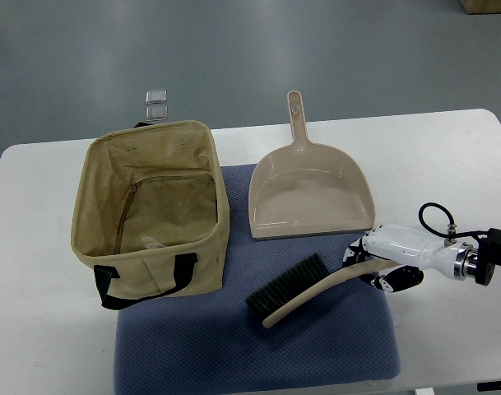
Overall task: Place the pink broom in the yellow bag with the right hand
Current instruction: 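Lift the brush with the right hand and carry it over the tan bag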
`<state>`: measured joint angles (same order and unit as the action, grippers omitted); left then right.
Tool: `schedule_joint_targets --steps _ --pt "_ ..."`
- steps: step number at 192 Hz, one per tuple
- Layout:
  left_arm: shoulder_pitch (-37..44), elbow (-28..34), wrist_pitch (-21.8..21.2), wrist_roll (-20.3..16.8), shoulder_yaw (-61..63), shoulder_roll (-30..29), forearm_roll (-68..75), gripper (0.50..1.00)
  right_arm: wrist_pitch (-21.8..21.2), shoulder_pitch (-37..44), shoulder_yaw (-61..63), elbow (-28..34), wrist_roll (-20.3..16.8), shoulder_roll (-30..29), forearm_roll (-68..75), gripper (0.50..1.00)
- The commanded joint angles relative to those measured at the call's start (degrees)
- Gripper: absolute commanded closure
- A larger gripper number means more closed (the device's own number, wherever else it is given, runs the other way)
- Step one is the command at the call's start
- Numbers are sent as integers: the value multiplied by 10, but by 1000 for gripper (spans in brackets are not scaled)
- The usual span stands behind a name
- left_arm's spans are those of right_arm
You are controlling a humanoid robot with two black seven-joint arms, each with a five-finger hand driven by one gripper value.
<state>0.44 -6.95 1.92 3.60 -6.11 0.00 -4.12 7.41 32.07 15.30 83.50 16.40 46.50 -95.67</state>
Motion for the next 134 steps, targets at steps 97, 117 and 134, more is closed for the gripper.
schedule_joint_targets --steps 97,117,134 --pt "0 0 0 0 0 0 1 500 56 65 42 -6 2 34 30 1000" --pt "0 0 0 0 0 0 0 500 50 85 69 -6 5 54 67 1000" --pt "0 -1 0 0 0 0 0 500 43 123 77 -6 6 75 89 1000"
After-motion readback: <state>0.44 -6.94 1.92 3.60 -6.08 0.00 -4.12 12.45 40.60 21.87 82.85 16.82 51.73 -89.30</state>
